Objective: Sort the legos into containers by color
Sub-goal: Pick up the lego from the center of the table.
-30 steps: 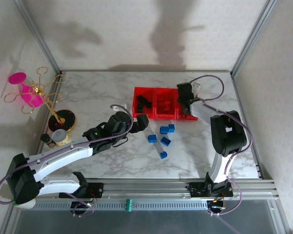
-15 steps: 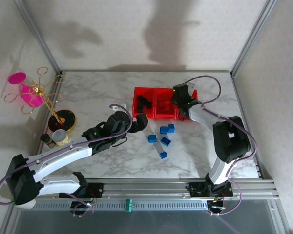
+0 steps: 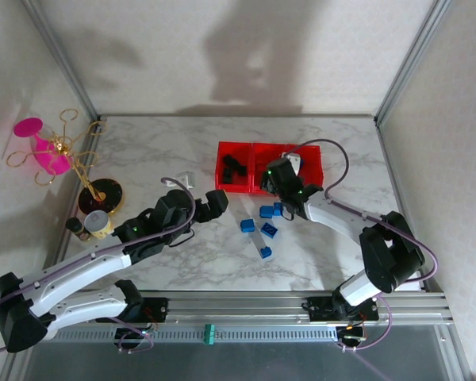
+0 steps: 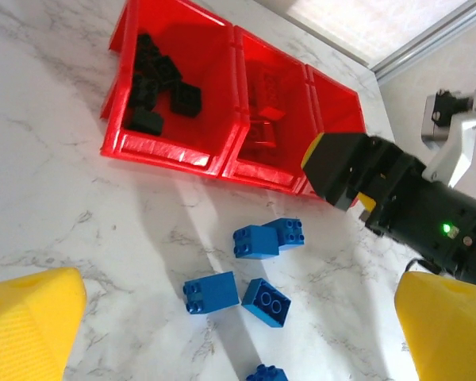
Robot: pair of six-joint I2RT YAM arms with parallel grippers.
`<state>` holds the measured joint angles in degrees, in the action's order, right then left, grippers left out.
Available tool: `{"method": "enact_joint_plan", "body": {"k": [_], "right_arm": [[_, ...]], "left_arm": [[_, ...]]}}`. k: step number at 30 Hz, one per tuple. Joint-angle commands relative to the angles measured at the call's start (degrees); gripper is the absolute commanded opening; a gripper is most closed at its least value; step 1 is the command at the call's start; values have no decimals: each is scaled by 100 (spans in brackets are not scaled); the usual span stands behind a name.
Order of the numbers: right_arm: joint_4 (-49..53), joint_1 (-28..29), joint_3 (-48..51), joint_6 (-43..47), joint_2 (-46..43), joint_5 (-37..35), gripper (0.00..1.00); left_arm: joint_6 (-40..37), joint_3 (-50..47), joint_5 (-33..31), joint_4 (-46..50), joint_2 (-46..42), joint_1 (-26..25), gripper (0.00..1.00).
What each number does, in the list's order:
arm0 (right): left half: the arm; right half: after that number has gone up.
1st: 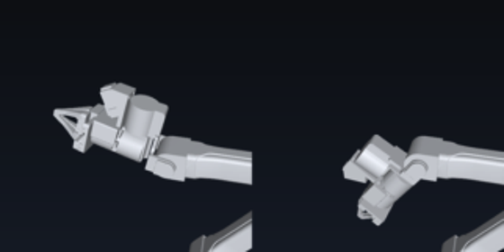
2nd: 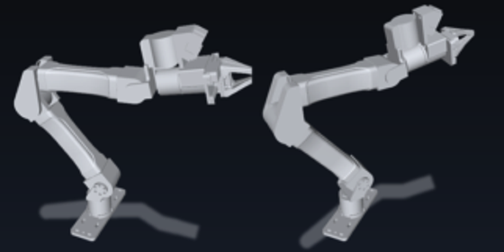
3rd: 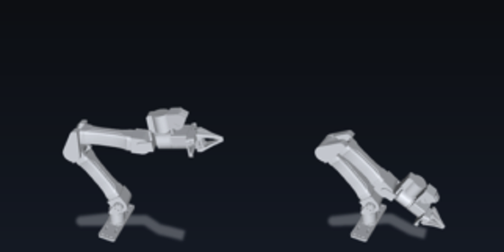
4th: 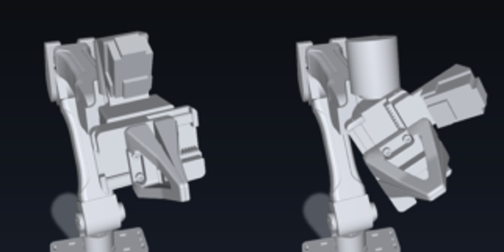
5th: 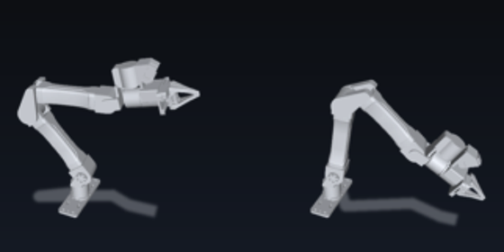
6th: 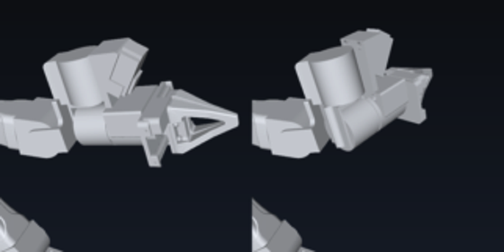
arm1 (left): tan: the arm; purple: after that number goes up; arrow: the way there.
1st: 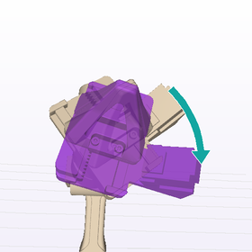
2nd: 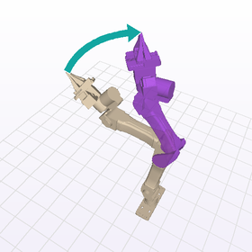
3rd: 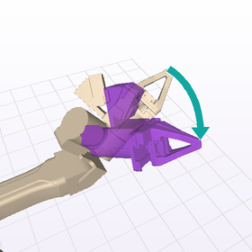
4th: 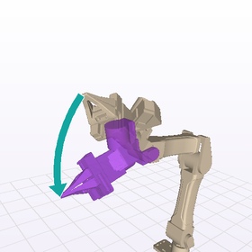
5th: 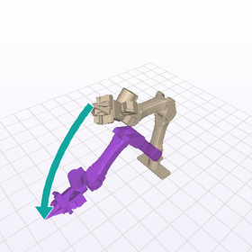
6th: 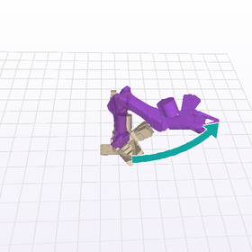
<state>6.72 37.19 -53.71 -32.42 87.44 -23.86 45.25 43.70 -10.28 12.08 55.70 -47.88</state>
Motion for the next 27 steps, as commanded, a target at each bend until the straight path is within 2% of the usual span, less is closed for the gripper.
{"method": "enact_joint_plan", "body": {"k": [1,6,8,13,23,27], "right_arm": [[238,201,283,-203,-173,205,82],[311,230,595,-345,-219,443,85],[410,428,693,-449,-248,285,86],[445,421,993,-612,-433,74,89],[267,288,916,-642,-167,10,75],[224,19,813,-565,15,215,72]], "left_arm": [[259,-278,-141,124,-260,42,100],[433,-490,-198,177,-452,42,100],[481,-549,-219,181,-493,42,100],[576,-632,-212,138,-554,41,100],[625,-687,-50,-24,-547,30,100],[600,-661,-68,38,-552,33,100]]}}
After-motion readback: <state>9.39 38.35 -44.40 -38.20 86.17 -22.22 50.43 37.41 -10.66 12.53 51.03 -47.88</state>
